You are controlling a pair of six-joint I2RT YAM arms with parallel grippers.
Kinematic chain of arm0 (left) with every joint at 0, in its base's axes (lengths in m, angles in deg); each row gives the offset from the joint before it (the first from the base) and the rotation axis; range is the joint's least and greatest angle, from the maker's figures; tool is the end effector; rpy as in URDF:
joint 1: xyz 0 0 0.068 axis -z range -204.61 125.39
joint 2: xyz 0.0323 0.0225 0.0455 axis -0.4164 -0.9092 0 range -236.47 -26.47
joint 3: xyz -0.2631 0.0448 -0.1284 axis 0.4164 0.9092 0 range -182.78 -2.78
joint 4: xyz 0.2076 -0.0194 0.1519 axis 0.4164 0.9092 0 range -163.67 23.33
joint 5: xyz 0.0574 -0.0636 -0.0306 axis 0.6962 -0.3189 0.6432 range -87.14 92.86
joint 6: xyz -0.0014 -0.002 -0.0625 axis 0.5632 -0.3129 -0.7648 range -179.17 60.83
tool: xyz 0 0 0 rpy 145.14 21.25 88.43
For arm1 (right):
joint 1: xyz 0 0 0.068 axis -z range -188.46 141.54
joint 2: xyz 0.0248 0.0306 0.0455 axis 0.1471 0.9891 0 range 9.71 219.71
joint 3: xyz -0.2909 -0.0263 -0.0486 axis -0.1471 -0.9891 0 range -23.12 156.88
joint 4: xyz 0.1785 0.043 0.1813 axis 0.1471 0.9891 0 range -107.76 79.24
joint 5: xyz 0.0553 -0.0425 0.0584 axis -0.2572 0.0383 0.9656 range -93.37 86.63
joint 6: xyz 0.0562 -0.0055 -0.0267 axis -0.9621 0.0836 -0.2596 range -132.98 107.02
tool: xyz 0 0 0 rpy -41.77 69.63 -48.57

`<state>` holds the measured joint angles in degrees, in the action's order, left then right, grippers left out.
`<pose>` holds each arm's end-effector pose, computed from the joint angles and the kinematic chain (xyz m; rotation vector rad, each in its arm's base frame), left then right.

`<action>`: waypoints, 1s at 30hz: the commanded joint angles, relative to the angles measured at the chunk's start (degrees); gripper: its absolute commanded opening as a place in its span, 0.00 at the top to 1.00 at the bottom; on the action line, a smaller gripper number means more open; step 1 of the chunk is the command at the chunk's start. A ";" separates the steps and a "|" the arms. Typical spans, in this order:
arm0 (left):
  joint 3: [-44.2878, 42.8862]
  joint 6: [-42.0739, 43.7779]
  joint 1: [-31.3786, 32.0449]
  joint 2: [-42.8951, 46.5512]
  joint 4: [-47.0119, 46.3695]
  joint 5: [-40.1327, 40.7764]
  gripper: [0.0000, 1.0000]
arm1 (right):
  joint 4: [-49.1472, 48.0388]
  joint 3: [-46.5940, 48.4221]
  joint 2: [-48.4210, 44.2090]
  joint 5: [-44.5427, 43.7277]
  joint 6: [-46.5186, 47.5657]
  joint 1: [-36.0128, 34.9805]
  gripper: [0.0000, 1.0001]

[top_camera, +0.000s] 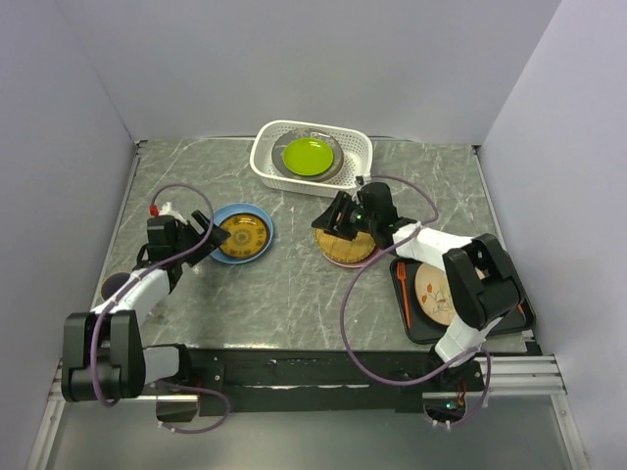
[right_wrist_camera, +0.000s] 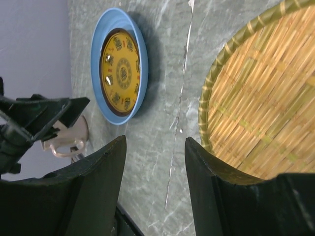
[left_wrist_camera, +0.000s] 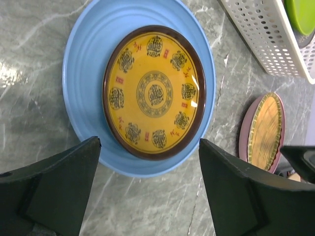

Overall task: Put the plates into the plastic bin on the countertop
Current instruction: Pick up the plate at the center of the board.

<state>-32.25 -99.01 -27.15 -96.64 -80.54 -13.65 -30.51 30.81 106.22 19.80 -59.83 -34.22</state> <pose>0.2441 -0.0028 0.2060 -0.6385 2.1202 -0.6802 0.3280 0.1791 0.2221 0.1495 2.2689 1.1478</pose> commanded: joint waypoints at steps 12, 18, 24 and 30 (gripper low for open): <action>-6.65 2.39 0.17 -12.88 -8.24 1.66 0.23 | -4.73 -6.03 -5.81 1.42 -0.17 -0.61 0.42; -7.61 2.66 0.35 -17.27 -9.82 1.22 0.29 | -4.39 -5.24 -5.63 1.43 -0.17 -0.87 0.42; -8.49 1.96 1.23 -22.72 -11.76 0.16 0.42 | -4.21 -5.50 -5.37 1.43 -0.26 -0.87 0.42; -9.46 2.04 2.11 -23.61 -10.62 0.34 0.71 | -5.09 -4.80 -4.40 2.22 -1.14 -1.14 0.43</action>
<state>-40.10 -97.48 -25.80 -119.70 -91.36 -12.69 -32.92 25.22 102.09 21.40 -60.36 -34.68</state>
